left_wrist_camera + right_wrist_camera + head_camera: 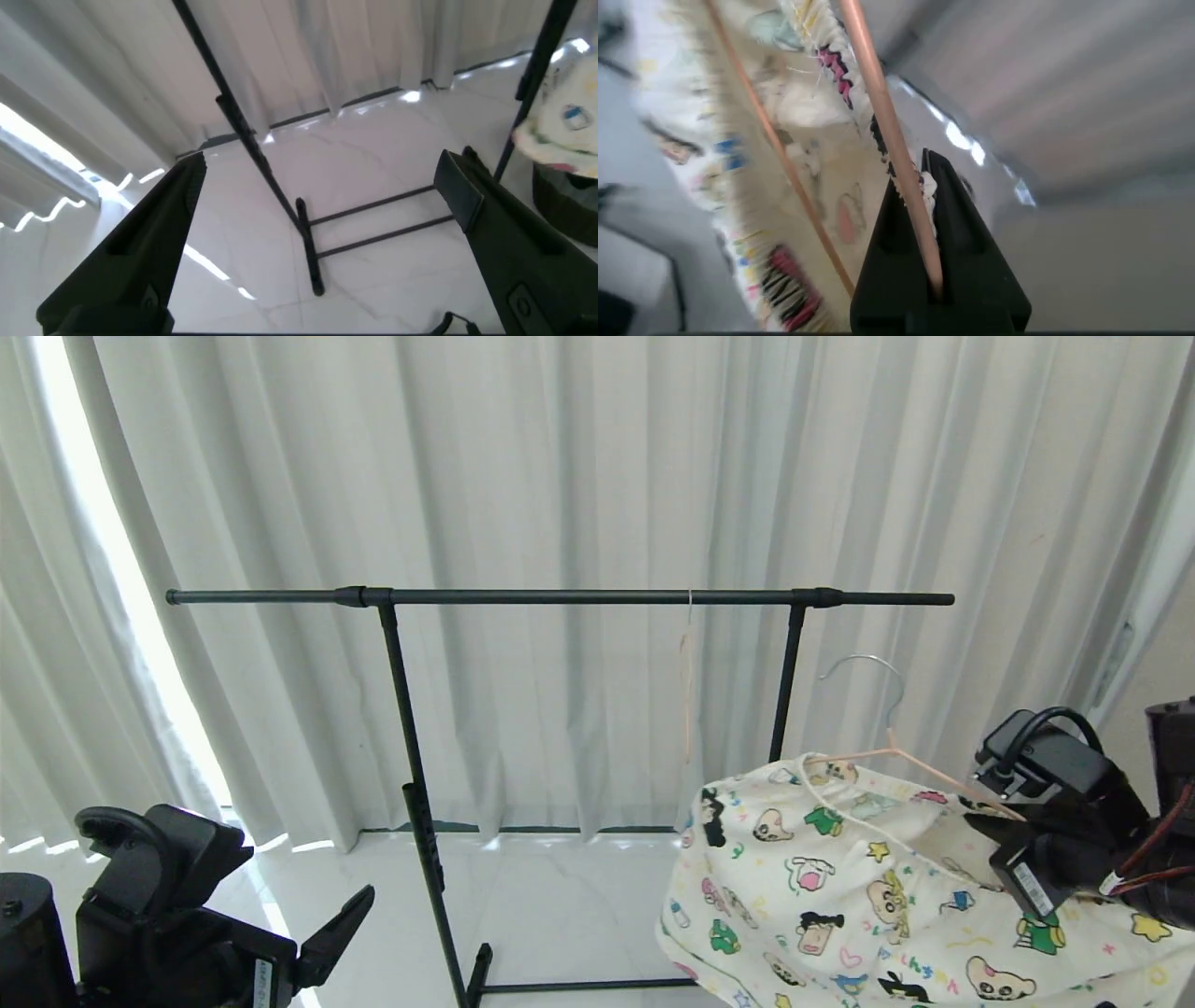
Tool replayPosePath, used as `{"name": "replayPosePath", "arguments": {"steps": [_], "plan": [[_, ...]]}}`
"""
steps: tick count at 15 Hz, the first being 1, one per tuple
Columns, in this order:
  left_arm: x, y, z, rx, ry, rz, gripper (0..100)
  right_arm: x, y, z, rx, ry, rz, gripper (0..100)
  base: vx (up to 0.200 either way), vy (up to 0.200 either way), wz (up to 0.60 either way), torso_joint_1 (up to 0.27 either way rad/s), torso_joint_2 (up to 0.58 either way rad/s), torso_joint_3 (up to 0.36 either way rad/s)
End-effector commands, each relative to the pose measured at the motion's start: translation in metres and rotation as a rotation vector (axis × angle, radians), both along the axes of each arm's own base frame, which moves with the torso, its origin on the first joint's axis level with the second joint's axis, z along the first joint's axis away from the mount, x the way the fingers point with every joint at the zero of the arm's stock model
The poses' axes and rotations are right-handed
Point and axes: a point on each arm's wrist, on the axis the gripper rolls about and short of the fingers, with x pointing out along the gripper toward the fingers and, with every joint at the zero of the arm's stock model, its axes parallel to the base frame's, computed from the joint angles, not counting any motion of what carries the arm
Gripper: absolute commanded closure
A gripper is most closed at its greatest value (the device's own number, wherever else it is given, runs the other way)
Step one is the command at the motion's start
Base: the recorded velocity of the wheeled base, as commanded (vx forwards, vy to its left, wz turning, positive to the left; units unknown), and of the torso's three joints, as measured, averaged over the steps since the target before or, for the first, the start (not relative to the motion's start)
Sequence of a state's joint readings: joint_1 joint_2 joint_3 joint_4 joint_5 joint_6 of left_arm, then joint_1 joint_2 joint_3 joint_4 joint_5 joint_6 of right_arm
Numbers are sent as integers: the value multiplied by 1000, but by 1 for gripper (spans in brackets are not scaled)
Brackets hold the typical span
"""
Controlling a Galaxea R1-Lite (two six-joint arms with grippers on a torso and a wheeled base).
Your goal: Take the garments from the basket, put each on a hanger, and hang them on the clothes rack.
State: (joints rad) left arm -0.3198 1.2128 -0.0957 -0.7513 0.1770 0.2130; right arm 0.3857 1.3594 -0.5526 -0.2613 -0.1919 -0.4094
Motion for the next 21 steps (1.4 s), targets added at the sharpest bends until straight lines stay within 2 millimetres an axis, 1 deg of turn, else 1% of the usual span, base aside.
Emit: {"name": "replayPosePath", "arguments": {"steps": [1, 2, 4, 5, 6, 8, 9, 12, 14, 16, 19, 21], "plan": [[1, 0, 1, -1, -5, 3, 0, -1, -16, -5, -35, 19, -120, 100, 0, 0, 0, 0, 0, 0], [1, 0, 2, 2, -9, 12, 0, 1, -24, -7, -34, 41, -187, 100, 0, 0, 0, 0, 0, 0], [1, 0, 2, 3, -13, 17, 0, 9, -33, -12, -4, 98, -293, 100, 0, 0, 0, 0, 0, 0], [1, 0, 3, 4, -15, 22, 0, 17, -32, -15, 21, 110, -359, 100, 0, 0, 0, 0, 0, 0], [1, 1, 3, 5, -15, 24, 0, 30, -29, -16, 63, 110, -428, 100, 0, 0, 0, 0, 0, 0], [1, 1, 2, 21, -17, 50, 0, 57, -17, -11, 149, 79, -509, 100, 0, 0, 0, 0, 0, 0], [1, 1, 2, 31, -17, 51, 0, 66, -14, -8, 158, 63, -520, 100, 0, 0, 0, 0, 0, 0], [1, 1, 2, 64, -22, 37, 0, 84, -4, 2, 178, 24, -504, 100, 0, 0, 0, 0, 0, 0], [1, 1, 3, 65, -24, 37, 0, 91, 6, 14, 201, -13, -473, 100, 0, 0, 0, 0, 0, 0], [1, 1, 3, 65, -24, 37, 0, 94, 13, 21, 217, -36, -452, 100, 0, 0, 0, 0, 0, 0], [0, 0, 3, 62, -30, 29, 0, 102, 21, 31, 237, -67, -433, 100, 200, 0, 0, 4, 2, 4], [0, 0, 3, 63, -30, 29, 0, 104, 22, 32, 241, -72, -429, 100, 200, 0, 0, -2, 2, 2]]}}
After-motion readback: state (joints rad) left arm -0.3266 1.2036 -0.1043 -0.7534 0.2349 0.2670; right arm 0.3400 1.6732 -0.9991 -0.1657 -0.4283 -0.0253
